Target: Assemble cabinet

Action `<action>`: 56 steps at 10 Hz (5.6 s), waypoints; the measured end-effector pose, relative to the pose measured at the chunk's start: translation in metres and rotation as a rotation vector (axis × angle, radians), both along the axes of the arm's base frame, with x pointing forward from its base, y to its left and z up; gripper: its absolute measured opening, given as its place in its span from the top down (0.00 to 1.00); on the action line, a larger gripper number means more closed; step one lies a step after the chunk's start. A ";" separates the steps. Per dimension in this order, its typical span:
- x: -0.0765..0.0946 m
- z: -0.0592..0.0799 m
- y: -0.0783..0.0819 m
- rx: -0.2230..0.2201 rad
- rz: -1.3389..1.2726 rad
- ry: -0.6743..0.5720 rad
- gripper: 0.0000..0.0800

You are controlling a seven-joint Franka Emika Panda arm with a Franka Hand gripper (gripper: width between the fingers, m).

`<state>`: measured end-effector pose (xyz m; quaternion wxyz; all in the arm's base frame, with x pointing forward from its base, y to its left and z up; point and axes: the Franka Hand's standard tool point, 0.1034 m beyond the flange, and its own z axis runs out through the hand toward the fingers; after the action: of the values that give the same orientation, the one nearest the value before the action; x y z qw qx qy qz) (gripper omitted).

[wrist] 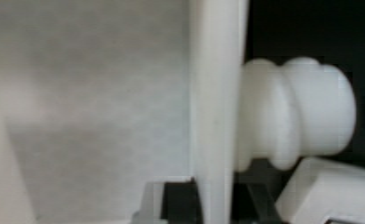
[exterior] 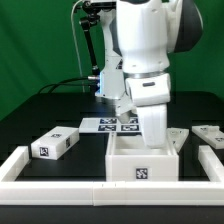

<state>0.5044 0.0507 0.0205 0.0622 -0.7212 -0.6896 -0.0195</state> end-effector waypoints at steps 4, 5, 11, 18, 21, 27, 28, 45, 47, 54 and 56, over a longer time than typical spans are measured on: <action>0.023 0.004 0.039 0.016 -0.047 -0.019 0.95; 0.026 0.005 0.044 0.019 -0.050 -0.022 0.95; 0.024 -0.001 0.046 0.015 0.046 -0.097 0.95; 0.020 -0.003 0.038 0.010 0.039 -0.089 0.14; 0.014 0.026 0.036 -0.014 0.024 -0.105 0.01; -0.037 0.049 0.084 0.000 0.051 -0.127 0.00; -0.042 0.048 0.096 0.008 0.062 -0.124 0.00; -0.084 0.010 0.140 0.061 0.254 -0.113 0.00; -0.094 -0.004 0.140 0.070 0.253 -0.081 0.00; -0.097 -0.009 0.141 0.076 0.227 -0.071 0.49; -0.099 -0.011 0.141 0.077 0.226 -0.067 0.75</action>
Offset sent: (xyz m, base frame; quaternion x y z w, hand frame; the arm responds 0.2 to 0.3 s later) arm 0.0240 0.0349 0.0013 0.0064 0.0082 0.0327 0.9994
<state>0.4058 0.1918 0.0098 0.0688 -0.6347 -0.7671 -0.0628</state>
